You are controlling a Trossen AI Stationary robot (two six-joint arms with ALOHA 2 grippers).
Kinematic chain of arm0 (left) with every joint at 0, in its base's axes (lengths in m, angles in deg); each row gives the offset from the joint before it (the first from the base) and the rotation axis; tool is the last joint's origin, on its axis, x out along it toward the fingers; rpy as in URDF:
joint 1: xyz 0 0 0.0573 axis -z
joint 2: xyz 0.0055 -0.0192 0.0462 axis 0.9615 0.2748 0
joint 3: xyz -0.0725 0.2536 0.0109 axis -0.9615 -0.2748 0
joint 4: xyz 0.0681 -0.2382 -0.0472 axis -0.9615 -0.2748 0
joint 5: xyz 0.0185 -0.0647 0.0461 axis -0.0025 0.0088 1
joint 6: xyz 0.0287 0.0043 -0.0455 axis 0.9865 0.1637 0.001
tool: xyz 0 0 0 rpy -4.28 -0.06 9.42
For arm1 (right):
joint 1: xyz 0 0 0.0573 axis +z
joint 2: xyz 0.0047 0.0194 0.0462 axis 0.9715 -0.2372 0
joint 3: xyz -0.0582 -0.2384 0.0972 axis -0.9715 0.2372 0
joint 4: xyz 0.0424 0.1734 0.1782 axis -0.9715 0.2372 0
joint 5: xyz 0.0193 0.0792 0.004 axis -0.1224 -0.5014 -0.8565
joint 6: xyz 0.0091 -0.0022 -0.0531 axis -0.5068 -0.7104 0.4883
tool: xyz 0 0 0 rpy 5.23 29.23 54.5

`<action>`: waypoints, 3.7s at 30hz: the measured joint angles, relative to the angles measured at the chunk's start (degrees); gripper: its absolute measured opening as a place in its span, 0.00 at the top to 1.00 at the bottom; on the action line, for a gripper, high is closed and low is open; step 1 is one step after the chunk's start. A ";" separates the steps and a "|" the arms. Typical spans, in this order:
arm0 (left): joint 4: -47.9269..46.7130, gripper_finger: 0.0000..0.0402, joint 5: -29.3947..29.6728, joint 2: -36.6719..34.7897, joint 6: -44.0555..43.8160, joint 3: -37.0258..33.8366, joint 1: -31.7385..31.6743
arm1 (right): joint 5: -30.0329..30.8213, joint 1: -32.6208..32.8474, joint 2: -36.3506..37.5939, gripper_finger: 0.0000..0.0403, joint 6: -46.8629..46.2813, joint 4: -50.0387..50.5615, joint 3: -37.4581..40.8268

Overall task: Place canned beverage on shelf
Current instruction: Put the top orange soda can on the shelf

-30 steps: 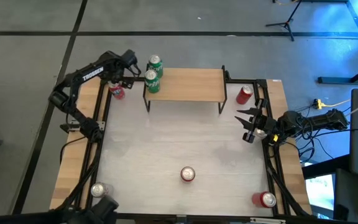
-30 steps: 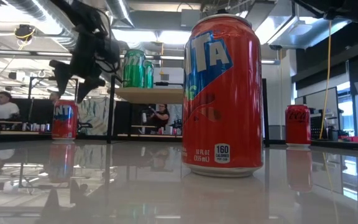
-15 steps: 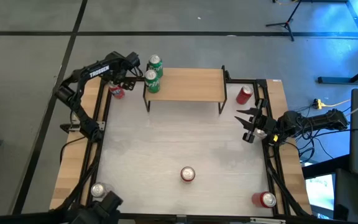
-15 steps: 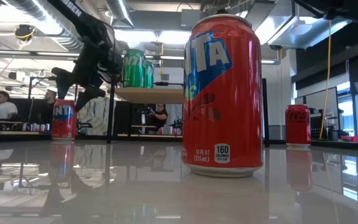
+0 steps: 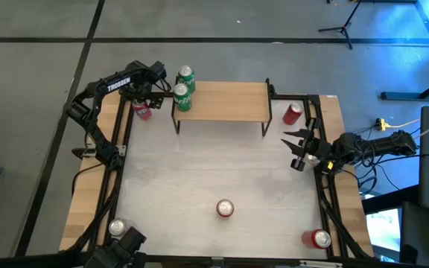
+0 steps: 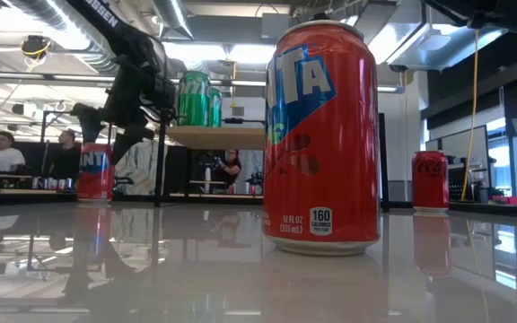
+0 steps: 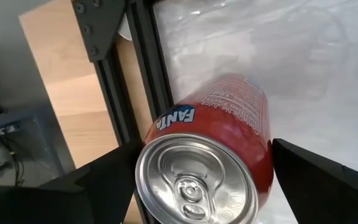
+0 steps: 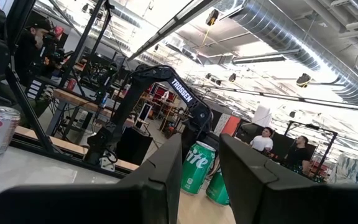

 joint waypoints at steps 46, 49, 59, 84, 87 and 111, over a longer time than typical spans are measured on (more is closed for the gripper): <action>-4.47 0.28 -6.59 -6.69 4.71 -4.61 3.42 | 0.00 -0.01 0.00 0.74 0.01 -0.24 0.00; -8.86 0.28 -7.42 -9.15 4.54 -4.61 6.35 | 0.00 0.01 0.00 0.74 0.00 -0.22 0.00; -13.87 0.28 -11.93 -18.61 -2.10 -4.59 20.43 | 0.00 0.00 0.00 0.74 0.02 -0.22 0.00; 14.71 0.28 -15.71 -11.06 -5.54 -4.50 57.88 | 2.58 -0.01 0.00 0.74 0.35 -1.07 0.00; 16.09 0.28 -14.91 -6.86 -4.47 -4.28 58.49 | 2.58 -0.01 0.00 0.74 0.35 -1.08 0.00; 15.09 0.27 -16.44 15.82 3.78 13.88 59.01 | 2.60 -0.01 0.00 0.74 0.33 -0.22 0.00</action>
